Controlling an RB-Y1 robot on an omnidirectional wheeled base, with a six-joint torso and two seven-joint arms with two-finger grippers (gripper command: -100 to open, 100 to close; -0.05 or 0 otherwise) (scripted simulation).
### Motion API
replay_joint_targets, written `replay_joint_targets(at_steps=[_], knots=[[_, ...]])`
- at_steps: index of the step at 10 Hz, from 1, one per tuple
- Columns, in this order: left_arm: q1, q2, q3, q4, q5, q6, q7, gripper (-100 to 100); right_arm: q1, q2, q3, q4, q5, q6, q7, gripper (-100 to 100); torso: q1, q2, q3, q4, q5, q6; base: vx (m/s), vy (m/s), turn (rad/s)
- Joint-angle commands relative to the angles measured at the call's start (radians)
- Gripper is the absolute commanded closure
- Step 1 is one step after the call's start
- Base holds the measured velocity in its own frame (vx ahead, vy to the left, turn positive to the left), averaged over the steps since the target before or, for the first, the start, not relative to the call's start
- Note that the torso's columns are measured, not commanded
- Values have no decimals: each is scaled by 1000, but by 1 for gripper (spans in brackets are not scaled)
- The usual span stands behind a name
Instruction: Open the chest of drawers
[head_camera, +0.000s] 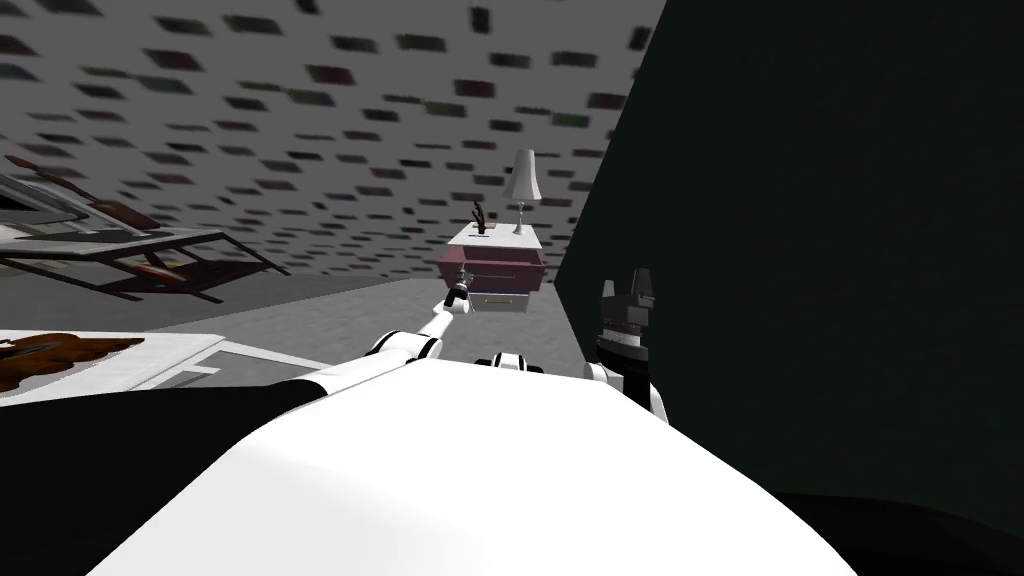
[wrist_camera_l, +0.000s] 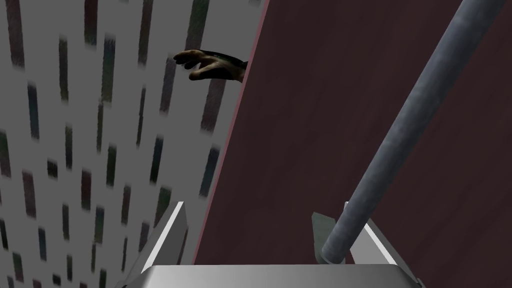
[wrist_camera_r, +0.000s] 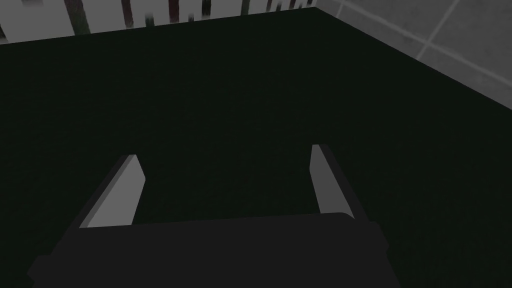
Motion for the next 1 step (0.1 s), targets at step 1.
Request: replay_joint_targets(at_steps=[1], knots=[[1, 0, 0, 1, 0, 1, 0, 0, 0, 0, 0, 0, 0, 0, 0, 0, 0, 0, 0, -1, 0, 0, 0, 0, 0]])
